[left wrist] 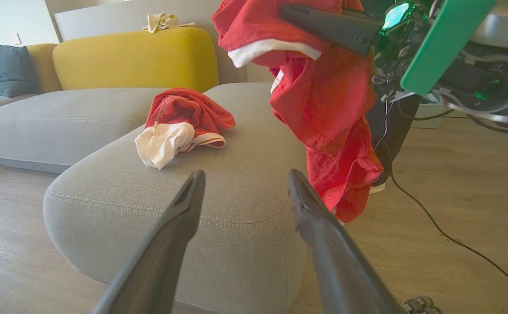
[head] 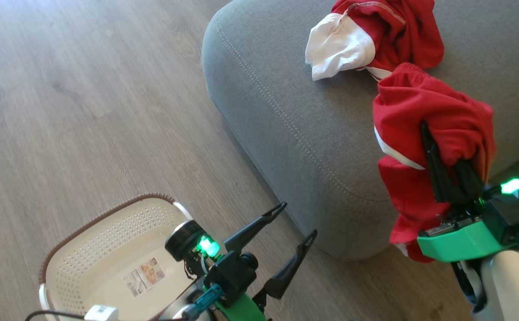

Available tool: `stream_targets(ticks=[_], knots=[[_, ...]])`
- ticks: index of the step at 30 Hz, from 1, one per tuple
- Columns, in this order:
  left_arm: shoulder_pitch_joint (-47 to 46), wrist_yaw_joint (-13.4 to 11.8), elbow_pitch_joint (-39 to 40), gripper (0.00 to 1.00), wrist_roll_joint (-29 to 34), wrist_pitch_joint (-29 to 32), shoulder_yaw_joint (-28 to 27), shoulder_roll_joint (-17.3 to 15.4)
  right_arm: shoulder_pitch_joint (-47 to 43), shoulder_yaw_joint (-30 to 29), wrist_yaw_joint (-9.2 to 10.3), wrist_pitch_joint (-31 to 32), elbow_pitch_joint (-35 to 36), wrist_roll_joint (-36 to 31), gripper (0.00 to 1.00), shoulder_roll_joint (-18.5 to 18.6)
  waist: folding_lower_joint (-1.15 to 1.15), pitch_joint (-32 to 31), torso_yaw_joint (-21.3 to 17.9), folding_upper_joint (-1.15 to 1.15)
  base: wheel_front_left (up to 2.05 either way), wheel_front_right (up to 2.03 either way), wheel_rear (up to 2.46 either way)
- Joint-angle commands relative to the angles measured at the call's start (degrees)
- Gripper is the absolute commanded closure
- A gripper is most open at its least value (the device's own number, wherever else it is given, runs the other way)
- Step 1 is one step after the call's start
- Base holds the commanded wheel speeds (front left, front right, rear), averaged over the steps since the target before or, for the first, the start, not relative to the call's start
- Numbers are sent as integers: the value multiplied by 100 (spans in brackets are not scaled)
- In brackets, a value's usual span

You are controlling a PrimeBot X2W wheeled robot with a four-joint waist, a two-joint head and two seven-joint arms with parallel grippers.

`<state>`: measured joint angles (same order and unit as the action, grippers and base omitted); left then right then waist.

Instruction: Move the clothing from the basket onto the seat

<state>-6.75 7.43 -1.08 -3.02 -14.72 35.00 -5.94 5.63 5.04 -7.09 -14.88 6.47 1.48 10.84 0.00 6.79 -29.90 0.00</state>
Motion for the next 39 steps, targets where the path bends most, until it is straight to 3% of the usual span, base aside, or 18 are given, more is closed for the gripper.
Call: stream_targets(ticks=[1, 12, 23, 39], knots=[[-92, 5, 202, 0, -38, -28, -152, 7, 64, 58, -40, -12, 249, -18, 100, -10, 0, -1, -6, 0, 0, 0, 0], [-80, 5, 199, 0, -43, -28, -202, 33, 66, 32, -40, -12, 244, -48, 100, 17, 0, -52, 27, 0, 0, 0, 0], [-159, 5, 261, 0, 5, -28, -195, -62, 497, -439, -40, -12, 378, -217, 100, 455, 0, 297, 193, 0, 0, 0, 0], [-799, 5, 639, 0, 142, -28, 193, -1094, 2754, -1361, -40, -12, 251, -208, 100, 730, 0, 2080, -125, 0, 0, 0, 0]])
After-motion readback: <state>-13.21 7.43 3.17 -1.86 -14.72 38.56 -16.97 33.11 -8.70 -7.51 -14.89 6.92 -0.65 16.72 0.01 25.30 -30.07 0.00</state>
